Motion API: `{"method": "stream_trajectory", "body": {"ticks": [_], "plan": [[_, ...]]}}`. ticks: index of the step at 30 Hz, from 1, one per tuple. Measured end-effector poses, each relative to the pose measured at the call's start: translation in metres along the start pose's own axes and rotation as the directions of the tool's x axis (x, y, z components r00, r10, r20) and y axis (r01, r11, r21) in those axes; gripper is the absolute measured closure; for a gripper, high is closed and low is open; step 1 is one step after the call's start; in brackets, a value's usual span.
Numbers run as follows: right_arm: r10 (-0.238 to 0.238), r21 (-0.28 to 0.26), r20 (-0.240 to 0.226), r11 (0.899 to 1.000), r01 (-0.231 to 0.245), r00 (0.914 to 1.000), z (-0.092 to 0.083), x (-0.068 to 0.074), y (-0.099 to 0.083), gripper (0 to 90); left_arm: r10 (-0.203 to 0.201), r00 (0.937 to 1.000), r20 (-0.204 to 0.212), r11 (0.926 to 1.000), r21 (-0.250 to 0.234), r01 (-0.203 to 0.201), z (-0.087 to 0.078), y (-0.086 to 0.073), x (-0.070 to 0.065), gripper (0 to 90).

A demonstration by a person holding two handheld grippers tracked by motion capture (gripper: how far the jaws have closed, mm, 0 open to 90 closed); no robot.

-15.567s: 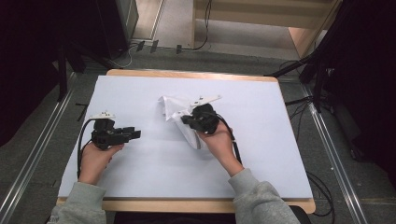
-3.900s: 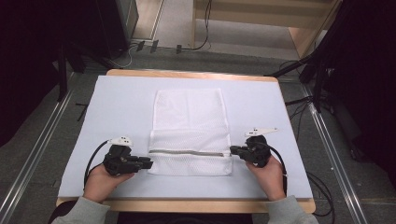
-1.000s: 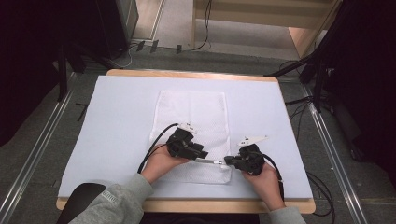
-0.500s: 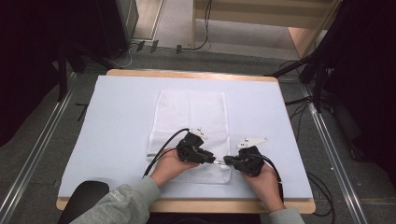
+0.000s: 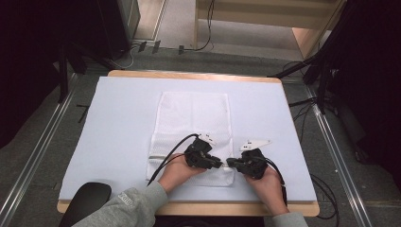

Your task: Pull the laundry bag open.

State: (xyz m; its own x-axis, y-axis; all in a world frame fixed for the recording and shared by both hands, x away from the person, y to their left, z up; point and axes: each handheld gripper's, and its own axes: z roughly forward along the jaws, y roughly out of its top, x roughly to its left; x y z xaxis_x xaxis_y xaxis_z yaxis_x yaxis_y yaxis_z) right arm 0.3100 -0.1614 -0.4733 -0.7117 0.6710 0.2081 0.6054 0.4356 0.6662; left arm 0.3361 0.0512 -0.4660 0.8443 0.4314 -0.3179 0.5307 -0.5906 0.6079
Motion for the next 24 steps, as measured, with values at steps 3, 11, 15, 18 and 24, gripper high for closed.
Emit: {"method": "stream_trajectory", "body": {"ticks": [3,11,15,18,24], "plan": [[0.008,0.002,-0.001,1.0,-0.008,1.0,0.0,0.0,0.0,89.7,0.001,1.0,0.01,1.0,0.006,-0.001,0.003,0.0,-0.001,80.6],[0.01,0.0,0.004,1.0,-0.01,0.9999,0.0,0.0,0.0,89.7,-0.009,0.9999,0.012,0.9999,-0.014,0.009,0.01,0.003,-0.001,83.4],[0.007,-0.01,-0.005,1.0,-0.007,1.0,0.0,-0.001,-0.002,89.7,-0.039,0.9987,0.033,0.9992,-0.008,0.039,0.009,0.003,0.003,87.4],[-0.011,-0.023,-0.009,1.0,0.011,0.9999,0.0,-0.002,-0.004,90.0,-0.048,0.9977,0.047,0.9988,0.005,0.048,0.008,0.004,0.005,88.0],[-0.063,-0.038,0.001,0.997,0.063,0.998,0.001,0.002,-0.006,90.0,-0.074,0.995,0.067,0.997,0.026,0.073,0.006,0.003,0.009,88.3]]}}
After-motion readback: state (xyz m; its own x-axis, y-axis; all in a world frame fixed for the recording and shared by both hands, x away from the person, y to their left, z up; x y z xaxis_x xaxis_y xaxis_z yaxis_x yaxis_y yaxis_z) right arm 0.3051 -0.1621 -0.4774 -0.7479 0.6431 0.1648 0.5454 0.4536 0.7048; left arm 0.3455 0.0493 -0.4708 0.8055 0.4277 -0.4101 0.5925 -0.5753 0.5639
